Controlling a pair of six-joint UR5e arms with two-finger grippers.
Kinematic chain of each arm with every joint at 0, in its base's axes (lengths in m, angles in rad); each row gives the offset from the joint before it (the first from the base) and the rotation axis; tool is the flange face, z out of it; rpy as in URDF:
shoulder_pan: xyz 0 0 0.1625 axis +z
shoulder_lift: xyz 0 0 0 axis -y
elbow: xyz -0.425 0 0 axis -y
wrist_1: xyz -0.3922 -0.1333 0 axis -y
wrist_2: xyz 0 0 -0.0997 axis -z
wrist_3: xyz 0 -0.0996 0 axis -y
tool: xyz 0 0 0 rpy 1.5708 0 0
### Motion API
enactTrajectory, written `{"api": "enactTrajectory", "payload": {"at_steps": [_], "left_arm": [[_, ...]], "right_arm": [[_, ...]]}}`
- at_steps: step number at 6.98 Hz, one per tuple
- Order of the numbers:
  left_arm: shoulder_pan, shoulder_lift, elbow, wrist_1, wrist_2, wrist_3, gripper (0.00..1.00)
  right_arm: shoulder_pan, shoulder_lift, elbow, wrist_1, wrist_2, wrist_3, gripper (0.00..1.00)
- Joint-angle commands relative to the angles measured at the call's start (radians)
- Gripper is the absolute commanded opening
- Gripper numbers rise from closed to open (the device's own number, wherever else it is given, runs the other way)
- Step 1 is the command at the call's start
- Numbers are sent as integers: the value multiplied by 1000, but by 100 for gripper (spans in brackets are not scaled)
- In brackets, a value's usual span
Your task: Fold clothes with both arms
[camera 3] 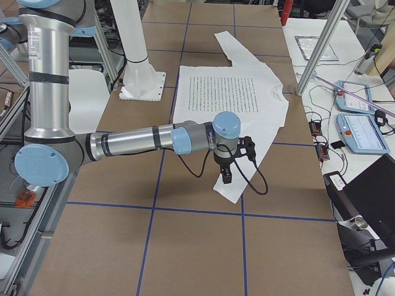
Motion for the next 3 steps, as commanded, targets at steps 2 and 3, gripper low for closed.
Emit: {"api": "enactTrajectory", "payload": {"at_steps": [2, 3], "left_arm": [[11, 20, -23, -26, 6, 0, 100], [12, 26, -25, -28, 8, 0, 100]], "right_arm": [[0, -2, -6, 0, 0, -3, 100], [0, -5, -16, 0, 0, 5, 100]]}}
